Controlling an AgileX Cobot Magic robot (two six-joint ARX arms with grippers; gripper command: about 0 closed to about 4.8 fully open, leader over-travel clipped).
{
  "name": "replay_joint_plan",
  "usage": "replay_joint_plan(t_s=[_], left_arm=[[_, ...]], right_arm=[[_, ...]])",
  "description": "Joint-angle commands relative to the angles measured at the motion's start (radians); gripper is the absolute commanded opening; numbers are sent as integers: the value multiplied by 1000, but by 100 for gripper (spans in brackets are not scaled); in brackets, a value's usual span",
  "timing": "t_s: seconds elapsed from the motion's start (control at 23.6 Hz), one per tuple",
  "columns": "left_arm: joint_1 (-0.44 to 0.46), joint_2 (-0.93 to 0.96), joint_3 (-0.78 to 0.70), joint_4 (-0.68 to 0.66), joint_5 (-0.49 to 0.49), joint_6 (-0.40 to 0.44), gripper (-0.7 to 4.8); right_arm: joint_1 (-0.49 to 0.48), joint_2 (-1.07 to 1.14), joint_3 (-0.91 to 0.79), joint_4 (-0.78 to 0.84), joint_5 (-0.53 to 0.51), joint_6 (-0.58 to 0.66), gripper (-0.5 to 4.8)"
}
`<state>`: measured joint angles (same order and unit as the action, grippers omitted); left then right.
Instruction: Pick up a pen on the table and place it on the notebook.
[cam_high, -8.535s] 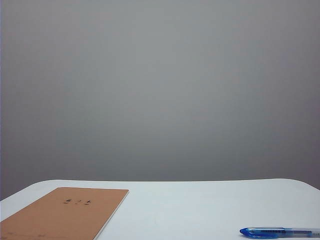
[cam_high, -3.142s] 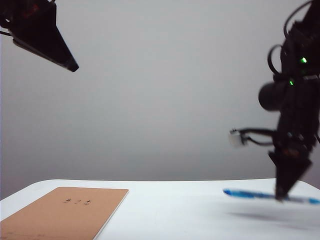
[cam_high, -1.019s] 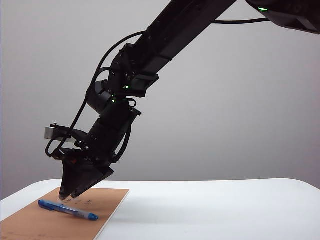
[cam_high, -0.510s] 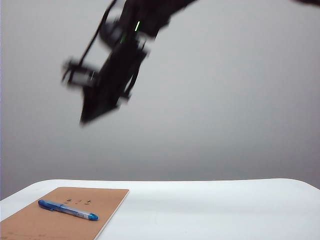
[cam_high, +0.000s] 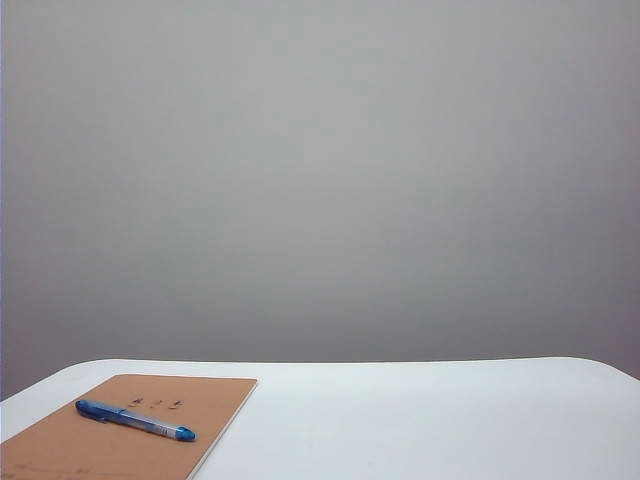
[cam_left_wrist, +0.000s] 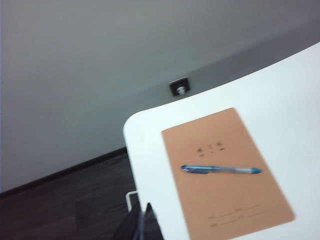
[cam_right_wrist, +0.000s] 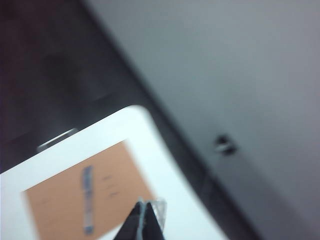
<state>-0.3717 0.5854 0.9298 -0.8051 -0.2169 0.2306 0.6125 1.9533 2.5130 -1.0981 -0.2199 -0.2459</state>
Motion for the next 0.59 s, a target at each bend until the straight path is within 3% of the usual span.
replay_joint_plan(t_s=[0.04, 0.25, 0.42, 0.51, 0.59], left_arm=[[2, 0, 2, 8, -27, -8, -5], [2, 0, 1, 19, -26, -7, -5], [2, 0, 1, 32, -26, -6, -5], [2, 0, 1, 29, -26, -6, -5], [2, 0, 0, 29, -26, -6, -5]], right_arm=[[2, -91, -6, -23, 92, -18, -6], [5, -204, -26, -215, 254, -41, -6], [4, -296, -182, -224, 270, -24, -6], [4, -406, -389, -195, 314, -14, -6], [4, -549, -647, -25, 331, 25, -6]])
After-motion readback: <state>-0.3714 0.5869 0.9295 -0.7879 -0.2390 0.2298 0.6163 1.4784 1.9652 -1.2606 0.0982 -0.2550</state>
